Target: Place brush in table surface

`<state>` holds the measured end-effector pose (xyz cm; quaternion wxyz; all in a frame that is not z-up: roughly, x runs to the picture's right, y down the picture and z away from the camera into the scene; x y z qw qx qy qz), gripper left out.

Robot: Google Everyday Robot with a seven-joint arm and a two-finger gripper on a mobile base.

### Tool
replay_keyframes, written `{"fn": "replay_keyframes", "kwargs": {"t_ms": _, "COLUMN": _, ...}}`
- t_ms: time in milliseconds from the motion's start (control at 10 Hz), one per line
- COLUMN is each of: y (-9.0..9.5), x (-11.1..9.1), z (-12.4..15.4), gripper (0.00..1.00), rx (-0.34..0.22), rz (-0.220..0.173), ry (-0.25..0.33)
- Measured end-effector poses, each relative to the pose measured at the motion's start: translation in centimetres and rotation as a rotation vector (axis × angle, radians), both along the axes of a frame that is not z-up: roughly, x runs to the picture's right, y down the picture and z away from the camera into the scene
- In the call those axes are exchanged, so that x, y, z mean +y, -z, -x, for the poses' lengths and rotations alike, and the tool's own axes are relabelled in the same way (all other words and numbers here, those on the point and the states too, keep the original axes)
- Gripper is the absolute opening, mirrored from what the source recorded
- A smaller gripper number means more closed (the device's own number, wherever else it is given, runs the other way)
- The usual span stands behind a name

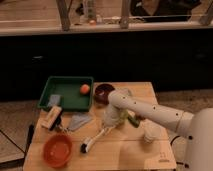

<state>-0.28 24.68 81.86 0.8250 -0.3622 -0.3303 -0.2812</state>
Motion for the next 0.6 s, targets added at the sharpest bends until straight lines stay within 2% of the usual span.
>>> {"fn": "replay_keyframes", "kwargs": {"t_ms": 100, "y": 0.08, "x": -0.12, "z": -0.05, "gripper": 0.7, "rx": 0.001, "rz": 0.002, "ry": 0.003}}
{"fn": "replay_keyframes", "kwargs": {"t_ms": 200, "y": 0.15, "x": -0.19, "z": -0.12, "gripper": 0.76, "rx": 0.002, "rz": 0.004, "ry": 0.008}}
{"fn": "replay_keyframes", "kwargs": {"t_ms": 300, "y": 0.22, "x": -0.3, "z": -0.1, "gripper": 0.8, "rx": 0.002, "rz": 0.006, "ry": 0.013}}
{"fn": "replay_keyframes", "kwargs": {"t_ms": 600, "y": 0.38, "x": -0.84, "z": 0.16, "gripper": 0.8, "rx": 0.003, "rz": 0.01, "ry": 0.04}}
